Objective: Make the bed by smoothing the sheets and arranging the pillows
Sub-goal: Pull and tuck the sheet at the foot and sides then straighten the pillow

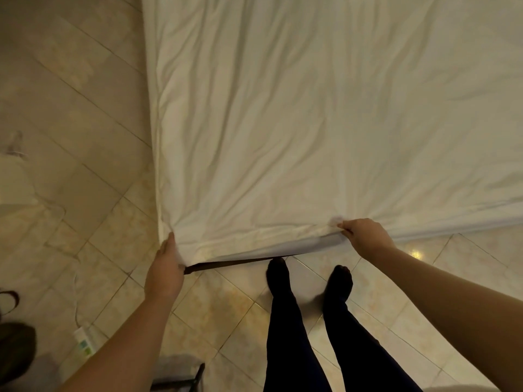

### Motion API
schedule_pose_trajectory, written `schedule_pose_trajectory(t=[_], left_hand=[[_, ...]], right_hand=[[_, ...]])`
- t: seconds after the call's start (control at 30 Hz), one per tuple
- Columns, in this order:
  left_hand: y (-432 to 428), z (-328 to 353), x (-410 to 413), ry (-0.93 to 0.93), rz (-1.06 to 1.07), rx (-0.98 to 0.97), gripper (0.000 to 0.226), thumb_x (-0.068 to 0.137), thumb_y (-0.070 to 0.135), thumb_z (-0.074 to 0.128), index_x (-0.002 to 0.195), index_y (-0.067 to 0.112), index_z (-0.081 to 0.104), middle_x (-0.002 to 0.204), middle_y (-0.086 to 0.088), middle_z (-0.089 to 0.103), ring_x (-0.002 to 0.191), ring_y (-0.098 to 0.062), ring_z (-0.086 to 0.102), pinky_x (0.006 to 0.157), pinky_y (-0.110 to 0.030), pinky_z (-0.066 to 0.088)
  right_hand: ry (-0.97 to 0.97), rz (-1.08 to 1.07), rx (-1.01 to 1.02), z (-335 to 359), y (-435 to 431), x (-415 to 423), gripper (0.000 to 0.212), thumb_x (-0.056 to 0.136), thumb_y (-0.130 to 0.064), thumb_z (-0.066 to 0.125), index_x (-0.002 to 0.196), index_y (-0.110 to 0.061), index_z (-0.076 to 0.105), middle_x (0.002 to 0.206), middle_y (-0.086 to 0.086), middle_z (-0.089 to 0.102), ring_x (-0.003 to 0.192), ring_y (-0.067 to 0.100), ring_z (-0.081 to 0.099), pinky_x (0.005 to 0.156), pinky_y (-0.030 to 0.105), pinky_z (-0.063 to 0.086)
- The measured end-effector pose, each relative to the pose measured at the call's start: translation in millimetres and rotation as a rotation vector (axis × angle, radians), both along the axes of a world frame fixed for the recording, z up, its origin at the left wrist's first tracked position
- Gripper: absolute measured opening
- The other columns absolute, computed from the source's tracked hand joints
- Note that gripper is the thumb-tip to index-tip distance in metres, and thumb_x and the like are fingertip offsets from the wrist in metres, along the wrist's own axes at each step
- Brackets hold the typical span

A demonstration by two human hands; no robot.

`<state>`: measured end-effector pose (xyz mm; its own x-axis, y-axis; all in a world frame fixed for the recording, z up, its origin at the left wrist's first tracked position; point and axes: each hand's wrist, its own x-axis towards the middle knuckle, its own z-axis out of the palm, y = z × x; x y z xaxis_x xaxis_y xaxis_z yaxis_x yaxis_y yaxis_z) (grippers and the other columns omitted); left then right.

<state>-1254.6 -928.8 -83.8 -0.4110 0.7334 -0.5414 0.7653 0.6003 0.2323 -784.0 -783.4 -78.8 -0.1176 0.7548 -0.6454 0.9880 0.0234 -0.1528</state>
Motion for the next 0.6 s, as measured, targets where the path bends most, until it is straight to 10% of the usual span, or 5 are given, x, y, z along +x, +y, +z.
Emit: schedule_pose_trajectory(t=[0.23, 0.6], left_hand=[[-6.1, -9.5, -11.6, 0.13, 0.042, -0.126, 0.034, 0.106, 0.011, 0.039, 0.124, 0.017, 0.067, 0.114, -0.009, 0.068, 0.083, -0.019, 0.056, 0.072, -0.031, 0.047], [21.3, 14.2, 2.1, 0.135, -0.087, -0.433, 0.019, 0.097, 0.013, 0.049, 0.084, 0.014, 0.063, 0.084, -0.001, 0.059, 0.073, -0.017, 0.058, 0.065, -0.027, 0.049]], right_hand=[[-0.053, 0.087, -0.002, -6.7, -11.1, -7.7, 0.031, 0.107, -0.031, 0.045, 0.128, -0.029, 0.067, 0.114, 0.003, 0.07, 0.1, 0.028, 0.067, 0.084, 0.037, 0.053], [-0.13, 0.038, -0.113, 13.0, -25.0, -3.6, 0.045, 0.103, -0.025, 0.044, 0.145, -0.042, 0.049, 0.134, -0.004, 0.062, 0.119, 0.02, 0.06, 0.094, 0.034, 0.051]])
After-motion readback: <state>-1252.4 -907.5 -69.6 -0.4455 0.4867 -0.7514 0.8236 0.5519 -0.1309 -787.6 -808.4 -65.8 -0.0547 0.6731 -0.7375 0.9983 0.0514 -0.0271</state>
